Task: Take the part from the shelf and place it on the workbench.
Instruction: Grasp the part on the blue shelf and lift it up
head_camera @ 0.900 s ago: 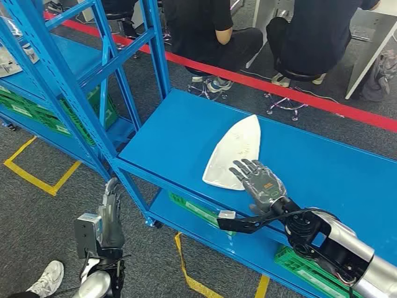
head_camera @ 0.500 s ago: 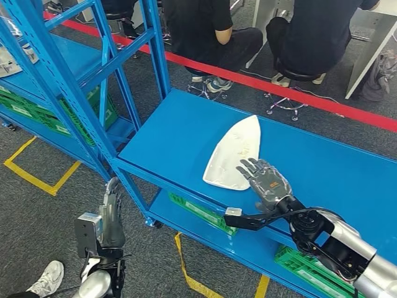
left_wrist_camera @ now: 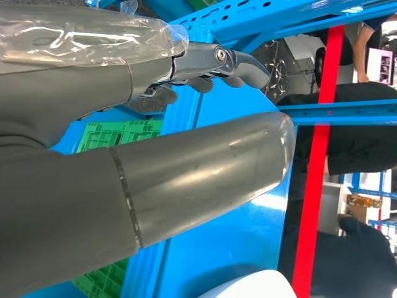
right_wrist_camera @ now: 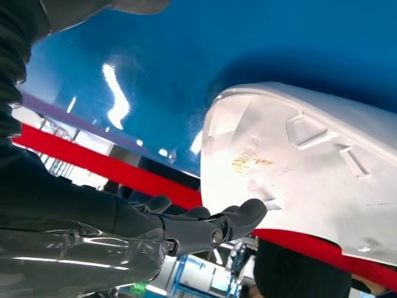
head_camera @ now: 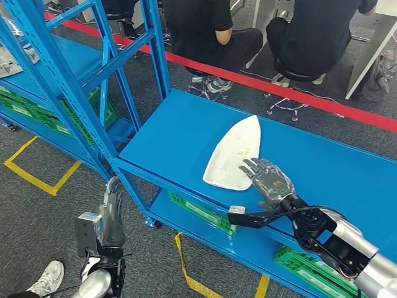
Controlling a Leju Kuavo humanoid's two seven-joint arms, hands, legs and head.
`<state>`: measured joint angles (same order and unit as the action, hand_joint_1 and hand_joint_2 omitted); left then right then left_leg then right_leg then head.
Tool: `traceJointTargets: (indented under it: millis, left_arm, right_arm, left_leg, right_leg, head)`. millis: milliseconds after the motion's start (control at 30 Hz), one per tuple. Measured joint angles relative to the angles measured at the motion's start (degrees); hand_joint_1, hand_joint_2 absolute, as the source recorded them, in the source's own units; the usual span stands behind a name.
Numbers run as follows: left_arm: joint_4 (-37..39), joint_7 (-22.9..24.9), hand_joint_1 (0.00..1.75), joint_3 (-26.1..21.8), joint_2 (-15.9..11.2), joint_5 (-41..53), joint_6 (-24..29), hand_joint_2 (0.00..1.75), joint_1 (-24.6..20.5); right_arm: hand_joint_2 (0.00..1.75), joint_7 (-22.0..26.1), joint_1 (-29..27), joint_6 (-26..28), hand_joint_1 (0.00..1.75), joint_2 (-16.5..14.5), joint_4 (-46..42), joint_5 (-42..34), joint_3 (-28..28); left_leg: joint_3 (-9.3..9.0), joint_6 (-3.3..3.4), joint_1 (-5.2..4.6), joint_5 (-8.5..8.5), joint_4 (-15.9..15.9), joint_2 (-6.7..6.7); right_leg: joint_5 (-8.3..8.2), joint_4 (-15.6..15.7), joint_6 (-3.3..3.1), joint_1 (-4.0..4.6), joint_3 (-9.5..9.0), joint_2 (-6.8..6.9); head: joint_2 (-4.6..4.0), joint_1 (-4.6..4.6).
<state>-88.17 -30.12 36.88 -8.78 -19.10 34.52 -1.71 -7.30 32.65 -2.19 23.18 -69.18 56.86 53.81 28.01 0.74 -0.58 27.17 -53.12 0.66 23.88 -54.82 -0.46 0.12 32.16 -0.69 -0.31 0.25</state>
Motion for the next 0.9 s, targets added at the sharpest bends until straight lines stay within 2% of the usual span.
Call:
traceJointTargets:
  millis: [300, 733, 900]
  left_arm:
    - [0.0, 0.4, 0.00, 0.1, 0.4, 0.3, -1.6, 0.00, -0.7]
    - [0.2, 0.7, 0.00, 0.8, 1.2, 0.4, -2.4, 0.00, -1.6]
    - [0.5, 0.7, 0.00, 1.4, 1.4, -0.2, -2.5, 0.00, -2.1]
  right_arm:
    - [1.75, 4.1, 0.1, 4.8, 0.00, -1.4, 4.0, -0.9, -0.1]
    - [1.75, 7.5, 1.4, 11.2, 0.00, -4.5, 10.5, 2.9, 0.0]
    - [1.75, 11.1, 1.5, 14.0, 0.00, -6.6, 12.7, -0.4, 0.1]
  left_leg:
    - [-0.01, 0.00, 0.00, 0.00, 0.0, 0.00]
    - [-0.04, 0.00, 0.00, 0.00, 0.0, 0.00]
    - [-0.04, 0.00, 0.00, 0.00, 0.0, -0.01]
  right_leg:
    - [0.00, 0.0, 0.00, 0.00, -0.01, 0.00]
    - [-0.01, 0.0, 0.00, 0.00, -0.04, 0.00]
    - [-0.01, 0.0, 0.00, 0.00, -0.05, -0.01]
  head:
    - [0.00, 0.01]
    - [-0.01, 0.00]
    - [0.00, 0.02]
